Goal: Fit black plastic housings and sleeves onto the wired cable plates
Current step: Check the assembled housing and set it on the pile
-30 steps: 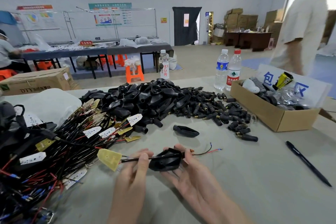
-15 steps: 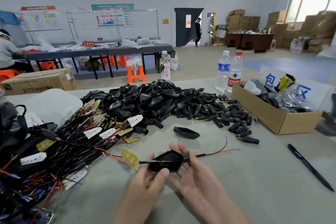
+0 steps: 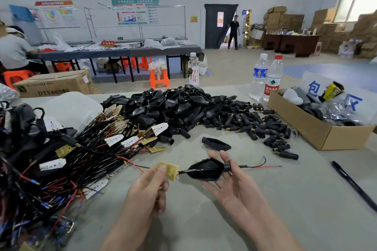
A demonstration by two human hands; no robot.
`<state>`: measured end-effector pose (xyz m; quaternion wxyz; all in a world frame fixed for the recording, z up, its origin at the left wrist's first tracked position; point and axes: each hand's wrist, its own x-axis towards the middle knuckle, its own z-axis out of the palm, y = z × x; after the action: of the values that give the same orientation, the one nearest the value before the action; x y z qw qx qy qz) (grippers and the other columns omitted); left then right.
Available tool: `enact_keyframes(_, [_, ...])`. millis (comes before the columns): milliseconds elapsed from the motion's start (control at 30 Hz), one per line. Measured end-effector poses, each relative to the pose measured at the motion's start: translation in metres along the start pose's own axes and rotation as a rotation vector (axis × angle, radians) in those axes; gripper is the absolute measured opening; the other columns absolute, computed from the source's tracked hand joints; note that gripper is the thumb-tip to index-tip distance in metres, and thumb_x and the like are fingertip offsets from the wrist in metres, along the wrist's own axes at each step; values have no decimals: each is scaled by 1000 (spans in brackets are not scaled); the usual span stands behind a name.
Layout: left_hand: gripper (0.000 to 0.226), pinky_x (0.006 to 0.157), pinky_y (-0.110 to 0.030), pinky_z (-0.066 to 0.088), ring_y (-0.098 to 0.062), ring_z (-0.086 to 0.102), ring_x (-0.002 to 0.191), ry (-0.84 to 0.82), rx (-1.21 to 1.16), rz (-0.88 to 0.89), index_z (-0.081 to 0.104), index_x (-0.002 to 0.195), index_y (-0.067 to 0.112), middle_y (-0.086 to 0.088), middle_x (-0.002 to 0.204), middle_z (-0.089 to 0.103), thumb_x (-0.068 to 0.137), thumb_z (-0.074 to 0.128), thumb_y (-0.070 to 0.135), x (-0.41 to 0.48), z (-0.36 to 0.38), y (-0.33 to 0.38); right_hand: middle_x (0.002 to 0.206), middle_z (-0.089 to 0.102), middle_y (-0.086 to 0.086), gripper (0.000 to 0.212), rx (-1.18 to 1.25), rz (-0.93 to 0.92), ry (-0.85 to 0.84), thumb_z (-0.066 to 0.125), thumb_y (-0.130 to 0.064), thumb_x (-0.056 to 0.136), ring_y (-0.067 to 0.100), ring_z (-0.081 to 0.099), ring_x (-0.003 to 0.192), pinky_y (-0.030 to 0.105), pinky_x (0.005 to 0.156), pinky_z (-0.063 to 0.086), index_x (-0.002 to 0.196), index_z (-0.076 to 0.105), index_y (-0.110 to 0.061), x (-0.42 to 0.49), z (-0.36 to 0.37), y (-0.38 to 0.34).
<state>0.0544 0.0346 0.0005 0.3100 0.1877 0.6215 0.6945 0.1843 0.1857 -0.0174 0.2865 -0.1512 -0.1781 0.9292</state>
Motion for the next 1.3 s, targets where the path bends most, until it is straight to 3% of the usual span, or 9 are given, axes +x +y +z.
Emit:
enact_keyframes(100, [19,36,-20,35,-10,42,40,-12,-61,-25,60,93,5,0,59,51,98,57,23,0,3,1,122,70,11,29,10,12,0,44,-32,102,34,73,97,51,65,59,108,68,-17,0,0,2])
enact_keyframes(367, [17,39,-23,40,-15,47,42,64,-81,27,56,89,3,-5,60,54,98,58,16,7,4,-7,124,69,15,27,-31,39,-19,51,-31,95,37,71,100,53,68,59,110,68,-15,-1,3,6])
enact_keyframes(467, [16,43,-26,45,-16,54,49,128,31,125,59,106,6,-6,70,63,98,58,20,8,5,-13,123,69,16,28,-29,30,-8,48,-31,99,37,72,98,54,68,59,110,68,-15,0,3,7])
enact_keyframes(600, [62,63,-15,52,-3,68,84,97,274,241,47,136,34,10,119,62,79,65,53,7,7,-20,124,69,14,27,-45,10,19,45,-33,101,36,70,104,52,69,59,108,67,-19,2,2,7])
enact_keyframes(733, [86,75,-17,52,7,59,107,60,521,360,31,142,50,15,127,53,68,68,75,9,1,-28,124,68,14,27,-59,10,18,44,-34,101,34,69,106,51,72,59,111,64,-20,2,1,6])
enact_keyframes(900, [76,74,-20,52,2,63,100,101,527,397,35,135,57,16,108,64,68,67,71,13,-1,-31,126,68,14,27,-69,17,4,44,-35,101,34,68,110,52,75,59,113,63,-21,2,0,5])
enact_keyframes(1067, [63,70,-14,50,-3,67,89,122,445,366,49,130,44,13,103,67,75,78,54,14,-2,-32,126,68,14,28,-95,14,-17,50,-35,94,34,68,110,51,74,59,115,64,-22,0,2,5])
enact_keyframes(1200, [51,74,-31,54,-10,68,80,111,316,306,59,117,34,9,93,73,73,79,47,17,-5,-29,125,68,15,26,-75,17,-10,48,-35,99,36,69,106,51,71,60,112,65,-21,0,1,5])
enact_keyframes(1300, [36,67,-32,49,-13,63,69,71,226,286,60,111,25,1,86,73,81,82,28,18,-6,-27,124,68,16,27,-80,15,-7,46,-35,100,36,70,105,51,71,59,111,66,-20,0,1,5])
